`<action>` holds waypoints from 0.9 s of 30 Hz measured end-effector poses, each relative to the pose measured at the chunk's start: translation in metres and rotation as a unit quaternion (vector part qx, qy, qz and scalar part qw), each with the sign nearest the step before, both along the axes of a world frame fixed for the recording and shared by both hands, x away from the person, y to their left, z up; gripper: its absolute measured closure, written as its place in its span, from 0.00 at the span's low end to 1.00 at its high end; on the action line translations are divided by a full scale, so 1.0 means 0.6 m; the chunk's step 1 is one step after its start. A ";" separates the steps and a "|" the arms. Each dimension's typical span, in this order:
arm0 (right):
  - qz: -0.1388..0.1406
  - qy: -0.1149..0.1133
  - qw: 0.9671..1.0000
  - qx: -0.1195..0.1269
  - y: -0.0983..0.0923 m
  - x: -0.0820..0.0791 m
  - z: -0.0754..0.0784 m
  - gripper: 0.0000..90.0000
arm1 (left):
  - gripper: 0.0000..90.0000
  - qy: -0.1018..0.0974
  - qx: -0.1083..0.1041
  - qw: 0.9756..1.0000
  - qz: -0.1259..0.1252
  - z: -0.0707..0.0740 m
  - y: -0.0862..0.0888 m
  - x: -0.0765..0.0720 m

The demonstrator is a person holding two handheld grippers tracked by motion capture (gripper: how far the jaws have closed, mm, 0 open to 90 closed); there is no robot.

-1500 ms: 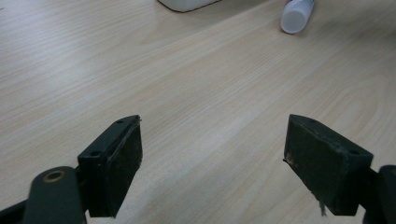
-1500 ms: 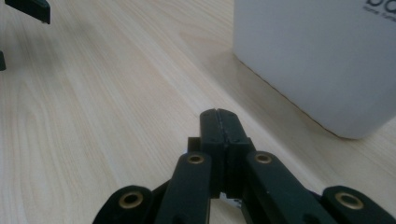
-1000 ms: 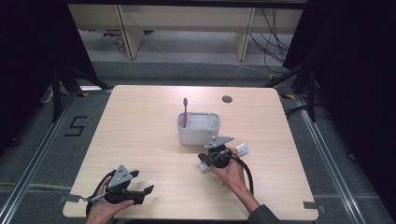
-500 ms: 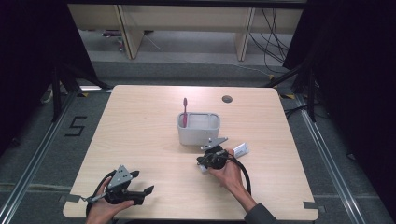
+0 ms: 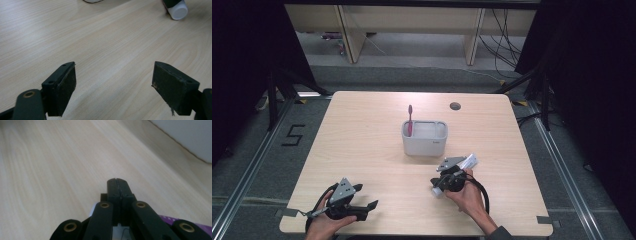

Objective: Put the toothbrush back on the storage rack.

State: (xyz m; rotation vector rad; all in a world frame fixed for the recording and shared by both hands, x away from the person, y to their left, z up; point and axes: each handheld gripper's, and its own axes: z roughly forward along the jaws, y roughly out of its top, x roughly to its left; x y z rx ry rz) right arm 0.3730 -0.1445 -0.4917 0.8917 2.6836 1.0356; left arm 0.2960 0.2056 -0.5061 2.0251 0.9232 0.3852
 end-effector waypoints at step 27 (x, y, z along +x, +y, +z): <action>-0.017 0.008 1.000 -0.016 -0.125 -0.087 -0.002 1.00 | 0.23 0.000 -0.011 1.000 0.001 -0.003 -0.007 -0.001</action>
